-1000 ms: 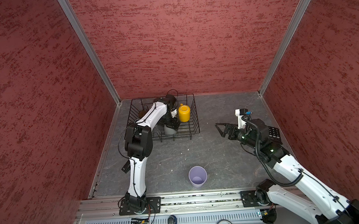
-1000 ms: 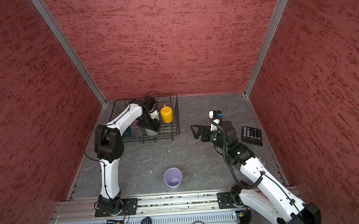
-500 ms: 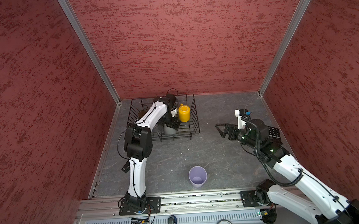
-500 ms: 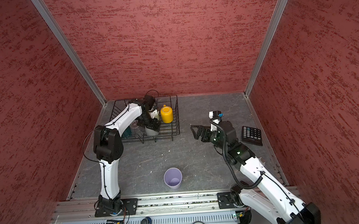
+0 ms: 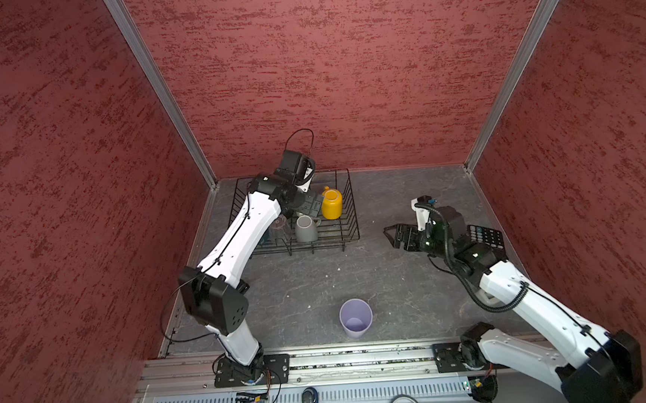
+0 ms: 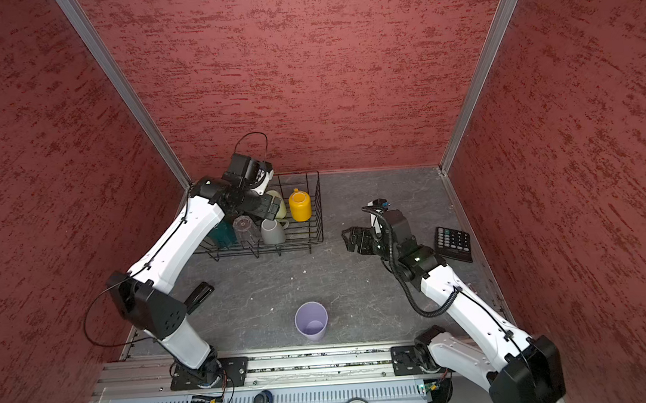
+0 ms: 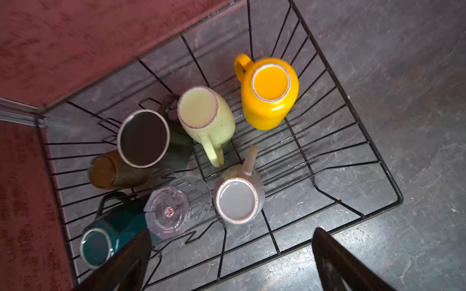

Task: Load cups into a dish rack
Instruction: Place the cup upside down at the dish rack, then pick up the cup from the bottom-center of the table.

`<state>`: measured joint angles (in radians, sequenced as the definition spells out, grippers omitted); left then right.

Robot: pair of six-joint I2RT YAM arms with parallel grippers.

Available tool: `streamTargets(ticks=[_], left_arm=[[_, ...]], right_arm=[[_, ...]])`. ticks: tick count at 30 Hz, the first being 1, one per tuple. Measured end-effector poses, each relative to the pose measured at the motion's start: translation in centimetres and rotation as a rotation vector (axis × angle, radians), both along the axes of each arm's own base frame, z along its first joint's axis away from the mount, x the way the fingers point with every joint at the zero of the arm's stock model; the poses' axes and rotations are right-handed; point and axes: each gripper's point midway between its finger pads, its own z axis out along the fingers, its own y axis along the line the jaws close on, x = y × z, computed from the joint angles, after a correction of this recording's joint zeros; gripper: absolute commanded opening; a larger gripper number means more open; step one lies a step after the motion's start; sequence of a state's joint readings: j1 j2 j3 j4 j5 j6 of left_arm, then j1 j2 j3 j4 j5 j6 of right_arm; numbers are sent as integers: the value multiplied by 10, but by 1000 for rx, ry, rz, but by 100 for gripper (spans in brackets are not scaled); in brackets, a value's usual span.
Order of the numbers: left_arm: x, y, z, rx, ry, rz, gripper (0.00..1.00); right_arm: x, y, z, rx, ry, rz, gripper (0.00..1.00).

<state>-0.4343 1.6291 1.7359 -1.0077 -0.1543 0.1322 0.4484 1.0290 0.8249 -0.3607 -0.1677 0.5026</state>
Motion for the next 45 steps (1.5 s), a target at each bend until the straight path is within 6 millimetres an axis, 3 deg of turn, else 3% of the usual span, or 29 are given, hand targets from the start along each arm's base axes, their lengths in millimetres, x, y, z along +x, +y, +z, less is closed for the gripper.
streamTargets(ticks=[5,9,14,24,35,39,45], left_arm=[[-20,16,35,-97,-204,19,100],[-33,38,55,-231,-352,51,100],[-42,58,63,-373,-441,70,100],[-38,70,56,-477,-478,88,100],[-38,87,71,-575,-518,127,100],[-40,88,72,-592,-518,129,100],[-41,87,71,-601,-511,124,100]], right_arm=[[-13,10,7,-34,13,68,78],[-40,36,14,-57,24,182,74],[-87,65,6,-108,88,326,69],[-153,76,-33,-245,281,411,63],[-173,97,-73,-370,396,443,52],[-170,101,-83,-411,408,429,42],[-162,109,-93,-429,399,411,35]])
